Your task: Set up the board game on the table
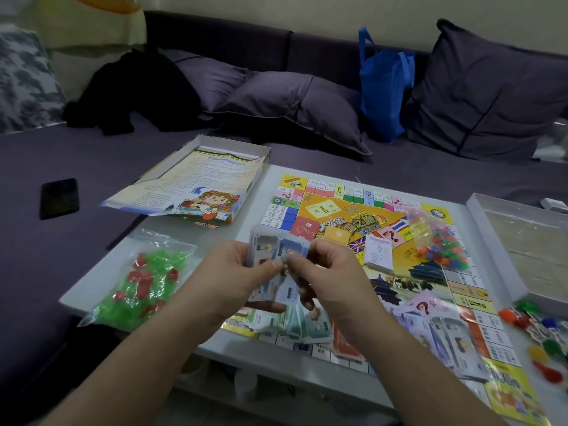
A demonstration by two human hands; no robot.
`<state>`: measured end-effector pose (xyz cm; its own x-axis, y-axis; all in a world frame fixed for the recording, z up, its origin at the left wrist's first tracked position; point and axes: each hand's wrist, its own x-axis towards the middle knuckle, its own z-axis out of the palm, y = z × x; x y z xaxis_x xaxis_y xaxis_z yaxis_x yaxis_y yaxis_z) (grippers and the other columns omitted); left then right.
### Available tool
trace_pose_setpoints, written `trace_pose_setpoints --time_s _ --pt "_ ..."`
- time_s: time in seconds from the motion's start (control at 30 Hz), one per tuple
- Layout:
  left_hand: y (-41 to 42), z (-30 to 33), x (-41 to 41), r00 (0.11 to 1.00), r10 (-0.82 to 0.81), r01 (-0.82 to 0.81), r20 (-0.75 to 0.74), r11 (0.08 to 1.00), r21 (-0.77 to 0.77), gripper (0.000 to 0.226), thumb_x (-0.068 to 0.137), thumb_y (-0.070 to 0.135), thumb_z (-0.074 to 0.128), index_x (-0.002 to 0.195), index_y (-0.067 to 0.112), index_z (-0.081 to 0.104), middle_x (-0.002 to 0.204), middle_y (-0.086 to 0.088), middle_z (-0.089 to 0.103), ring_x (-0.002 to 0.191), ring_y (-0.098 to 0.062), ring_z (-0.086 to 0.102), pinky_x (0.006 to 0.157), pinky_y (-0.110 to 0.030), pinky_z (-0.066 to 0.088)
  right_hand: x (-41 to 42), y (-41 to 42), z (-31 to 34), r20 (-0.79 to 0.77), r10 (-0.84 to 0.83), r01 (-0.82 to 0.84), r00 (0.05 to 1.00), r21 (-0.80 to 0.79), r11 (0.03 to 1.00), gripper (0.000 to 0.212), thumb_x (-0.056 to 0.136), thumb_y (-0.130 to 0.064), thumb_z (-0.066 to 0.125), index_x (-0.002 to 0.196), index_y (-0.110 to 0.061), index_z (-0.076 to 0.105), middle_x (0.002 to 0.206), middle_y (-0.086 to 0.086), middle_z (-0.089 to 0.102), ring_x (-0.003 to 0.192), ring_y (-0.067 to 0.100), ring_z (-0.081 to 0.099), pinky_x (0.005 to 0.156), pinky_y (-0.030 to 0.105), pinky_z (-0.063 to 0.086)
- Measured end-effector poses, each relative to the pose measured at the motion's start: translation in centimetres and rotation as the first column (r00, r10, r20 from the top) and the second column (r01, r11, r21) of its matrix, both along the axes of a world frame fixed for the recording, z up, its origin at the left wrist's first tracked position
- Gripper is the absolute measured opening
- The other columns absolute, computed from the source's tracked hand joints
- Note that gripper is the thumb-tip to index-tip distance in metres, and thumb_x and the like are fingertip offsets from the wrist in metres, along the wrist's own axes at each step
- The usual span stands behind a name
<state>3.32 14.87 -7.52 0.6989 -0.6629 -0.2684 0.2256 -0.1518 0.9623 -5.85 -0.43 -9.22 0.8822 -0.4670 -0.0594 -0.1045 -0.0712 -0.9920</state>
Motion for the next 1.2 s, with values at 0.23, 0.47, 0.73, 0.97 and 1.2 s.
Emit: trace_pose_setpoints --time_s 0.23,0.47,0.73,0.97,1.2 --pt "2.3 0.9 2.7 0.981 0.192 -0.191 -0.002 0.977 0.09 0.015 0.099 0.012 0.068 0.104 -0.002 0.073 0.088 -0.017 0.08 0.078 -0.03 0.08 0.067 -0.043 0.066 2.2 1.2 -0.2 0.029 -0.027 0.026 0.999 0.059 0.998 0.006 0.101 -0.001 0.064 0.099 -0.002 0.07 0.071 0.014 0.063 0.057 0.02 0.06 0.051 0.031 0.053" --pt "5.0 2.0 6.3 0.888 0.449 -0.438 -0.099 0.891 0.117 0.02 0.098 0.01 0.068 0.101 -0.01 0.068 0.085 -0.026 0.077 0.075 -0.037 0.079 0.072 -0.05 0.066 5.1 3.6 -0.9 -0.146 -0.029 0.01 0.989 -0.13 0.991 0.031 0.101 -0.01 0.067 0.123 -0.026 0.053 0.082 0.011 0.065 0.058 0.016 0.067 0.052 0.032 0.057" --pt "4.3 2.2 6.8 0.892 0.445 -0.433 -0.075 0.892 0.132 0.021 0.107 0.005 0.051 0.114 -0.01 0.064 0.095 -0.027 0.075 0.082 -0.039 0.078 0.061 -0.046 0.065 10.3 7.5 -3.4 -0.285 0.021 -0.153 0.958 -0.448 0.881 0.031 0.101 -0.017 0.066 0.125 -0.033 0.054 0.1 -0.003 0.068 0.086 0.012 0.067 0.071 0.034 0.062" --pt "4.5 1.2 6.5 0.924 0.381 -0.381 -0.007 0.924 0.023 0.022 0.107 0.01 0.055 0.125 -0.001 0.062 0.091 -0.02 0.079 0.08 -0.034 0.08 0.072 -0.052 0.066 9.2 7.2 -4.4 -0.244 -0.045 -0.179 0.969 -0.813 0.554 0.043 0.097 -0.017 0.066 0.136 -0.026 0.051 0.127 -0.004 0.044 0.112 0.016 0.05 0.091 0.038 0.056" --pt "2.6 2.0 3.6 0.985 0.169 -0.171 -0.039 0.984 -0.047 0.017 0.093 0.013 0.075 0.105 0.001 0.076 0.093 -0.015 0.08 0.082 -0.028 0.079 0.065 -0.042 0.065 2.8 2.6 0.9 0.009 0.007 -0.007 1.0 0.011 1.0 0.016 0.103 -0.018 0.062 0.096 -0.006 0.07 0.079 0.004 0.064 0.07 0.02 0.054 0.057 0.029 0.043"
